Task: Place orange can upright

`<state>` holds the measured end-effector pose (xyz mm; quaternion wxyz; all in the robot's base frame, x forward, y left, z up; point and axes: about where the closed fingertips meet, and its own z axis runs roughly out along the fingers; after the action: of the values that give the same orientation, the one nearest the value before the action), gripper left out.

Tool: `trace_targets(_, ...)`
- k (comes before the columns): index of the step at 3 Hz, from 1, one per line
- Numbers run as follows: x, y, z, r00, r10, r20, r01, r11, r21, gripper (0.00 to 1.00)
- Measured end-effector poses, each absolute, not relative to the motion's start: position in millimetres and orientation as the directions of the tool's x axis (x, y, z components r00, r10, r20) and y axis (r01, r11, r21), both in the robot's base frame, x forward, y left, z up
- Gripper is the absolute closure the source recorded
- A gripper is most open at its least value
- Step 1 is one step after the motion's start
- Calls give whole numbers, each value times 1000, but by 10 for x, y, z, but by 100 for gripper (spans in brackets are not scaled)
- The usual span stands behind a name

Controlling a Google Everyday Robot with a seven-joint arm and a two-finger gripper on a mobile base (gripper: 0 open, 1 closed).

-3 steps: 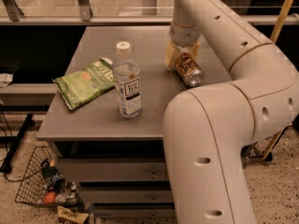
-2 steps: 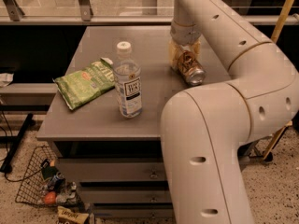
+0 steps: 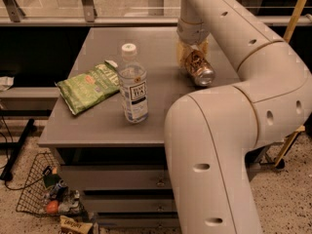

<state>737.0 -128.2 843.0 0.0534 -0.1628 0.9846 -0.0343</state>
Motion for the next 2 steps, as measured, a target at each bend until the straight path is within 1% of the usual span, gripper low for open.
trace_targets(1, 7368, -1242, 8448, -933, -344, -107, -337, 939, -72, 100)
trace_targets(2, 7394, -1144, 8685, -881, -430, -196, -421, 903, -86, 100)
